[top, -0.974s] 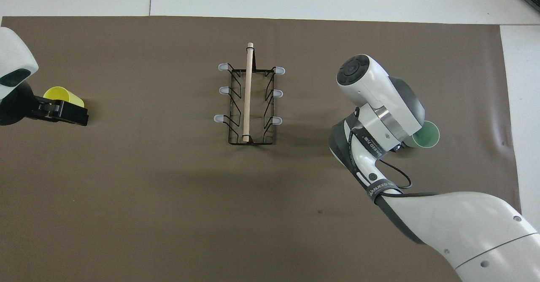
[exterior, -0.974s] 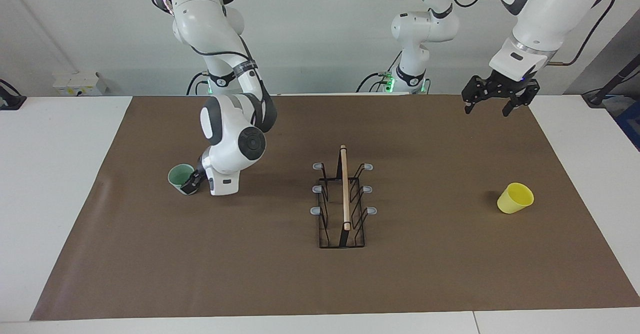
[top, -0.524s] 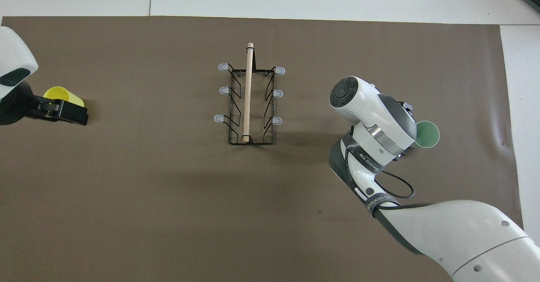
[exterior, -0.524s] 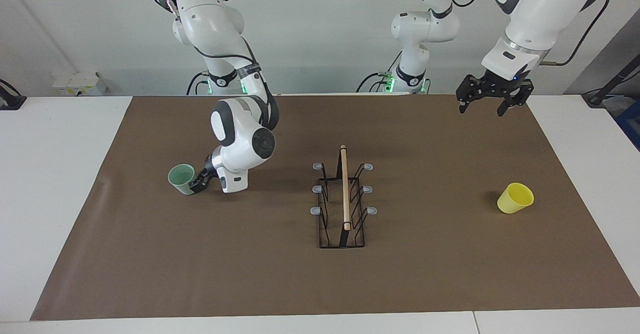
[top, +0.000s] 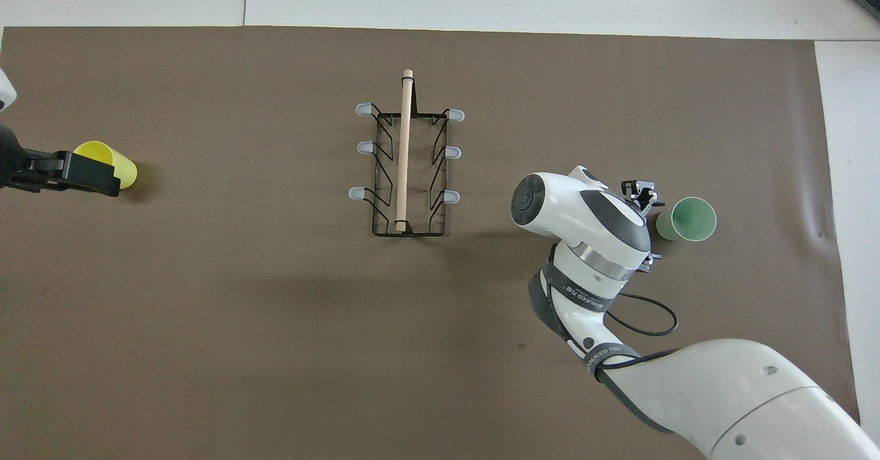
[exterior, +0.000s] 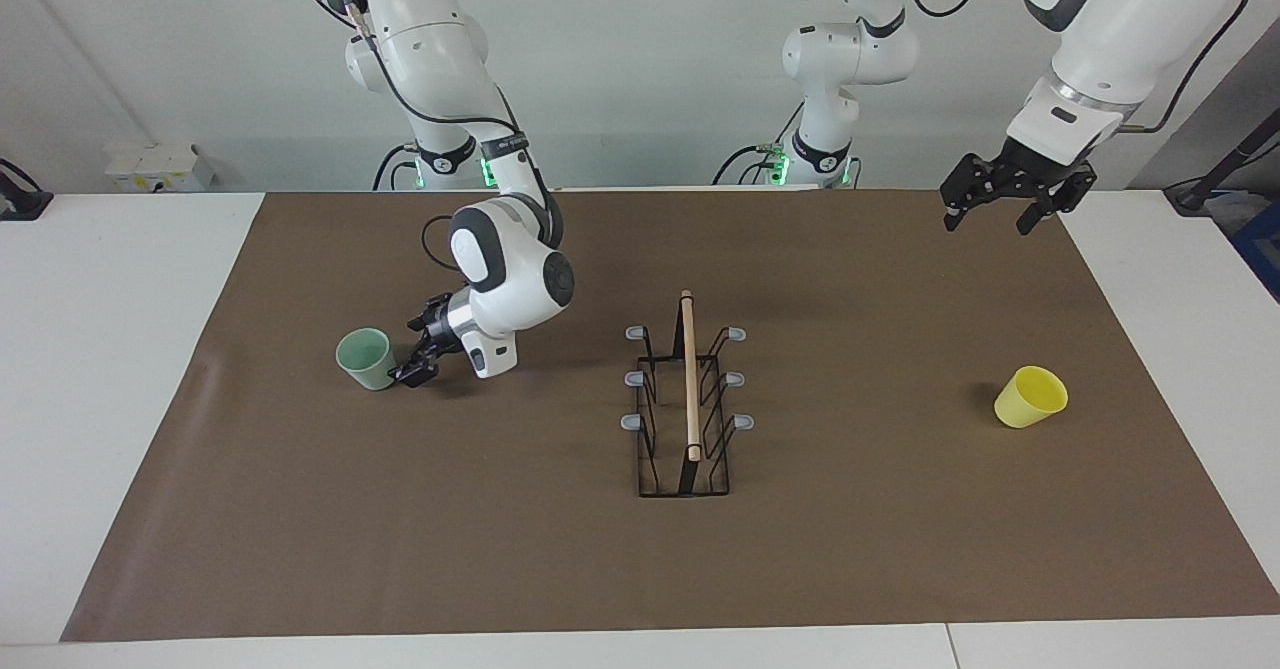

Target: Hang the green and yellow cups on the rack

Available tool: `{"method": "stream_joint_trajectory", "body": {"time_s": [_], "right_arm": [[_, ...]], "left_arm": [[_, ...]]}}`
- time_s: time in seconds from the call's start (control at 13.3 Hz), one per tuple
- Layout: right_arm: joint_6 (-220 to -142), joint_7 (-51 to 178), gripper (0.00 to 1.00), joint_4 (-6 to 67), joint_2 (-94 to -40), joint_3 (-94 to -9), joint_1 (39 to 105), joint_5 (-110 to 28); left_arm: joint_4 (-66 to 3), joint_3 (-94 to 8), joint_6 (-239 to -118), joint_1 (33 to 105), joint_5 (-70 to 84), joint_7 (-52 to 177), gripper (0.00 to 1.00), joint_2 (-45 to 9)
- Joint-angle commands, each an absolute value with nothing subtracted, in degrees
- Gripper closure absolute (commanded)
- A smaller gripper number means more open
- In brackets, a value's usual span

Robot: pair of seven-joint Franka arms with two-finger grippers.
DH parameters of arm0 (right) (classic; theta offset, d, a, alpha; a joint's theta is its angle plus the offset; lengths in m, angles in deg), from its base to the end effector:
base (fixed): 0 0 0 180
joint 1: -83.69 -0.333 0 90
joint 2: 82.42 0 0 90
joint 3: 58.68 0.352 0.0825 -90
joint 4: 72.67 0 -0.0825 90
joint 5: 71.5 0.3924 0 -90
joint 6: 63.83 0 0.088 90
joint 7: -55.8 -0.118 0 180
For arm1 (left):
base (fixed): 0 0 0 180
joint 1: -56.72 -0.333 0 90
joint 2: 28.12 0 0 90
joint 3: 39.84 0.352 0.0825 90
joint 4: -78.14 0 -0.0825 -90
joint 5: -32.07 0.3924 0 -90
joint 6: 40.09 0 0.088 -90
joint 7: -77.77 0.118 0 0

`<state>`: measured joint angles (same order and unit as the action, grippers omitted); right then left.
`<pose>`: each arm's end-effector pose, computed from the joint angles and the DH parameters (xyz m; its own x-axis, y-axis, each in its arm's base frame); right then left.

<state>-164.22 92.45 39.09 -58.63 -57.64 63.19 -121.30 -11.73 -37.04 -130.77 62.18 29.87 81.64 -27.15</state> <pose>0.5681 0.1415 0.2767 0.0900 0.5745 -0.8135 0.9955 -0.0773 0.0555 0.5688 -0.0312 0.6421 0.9936 -0.1132 -0.0002 -0.1131 -0.9929 0.0377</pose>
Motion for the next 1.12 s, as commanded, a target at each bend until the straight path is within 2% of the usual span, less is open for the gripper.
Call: {"method": "stream_joint_trajectory", "body": {"time_s": [0.0, 0.37, 0.67, 0.9, 1.05], "right_arm": [[-165.43, 93.51, 0.00, 42.29, -59.22, -57.54, 62.06, -126.60], [-165.34, 93.42, 0.00, 47.30, -60.62, -57.54, 62.50, -135.48], [-165.78, 93.24, 0.00, 47.57, -60.62, -57.63, 63.82, -139.00], [-167.80, 92.45, 0.00, 48.18, -60.53, -57.63, 65.31, -140.22], [-168.94, 90.79, 0.00, 48.79, -60.53, -57.54, 66.10, -140.76]], "left_arm": [[-5.73, -36.85, -130.44, 60.86, 28.99, 81.28, 0.00, -21.20], [3.85, -32.83, -131.93, 59.62, 26.29, 80.93, 0.00, -8.63], [5.71, -22.63, -135.89, 60.41, 15.56, 72.76, 0.00, -1.51], [10.97, -19.54, -136.07, 60.24, 14.93, 68.99, 0.00, 5.96], [11.43, -15.69, -139.13, 60.67, 15.02, 68.72, 0.00, 8.87]]}}
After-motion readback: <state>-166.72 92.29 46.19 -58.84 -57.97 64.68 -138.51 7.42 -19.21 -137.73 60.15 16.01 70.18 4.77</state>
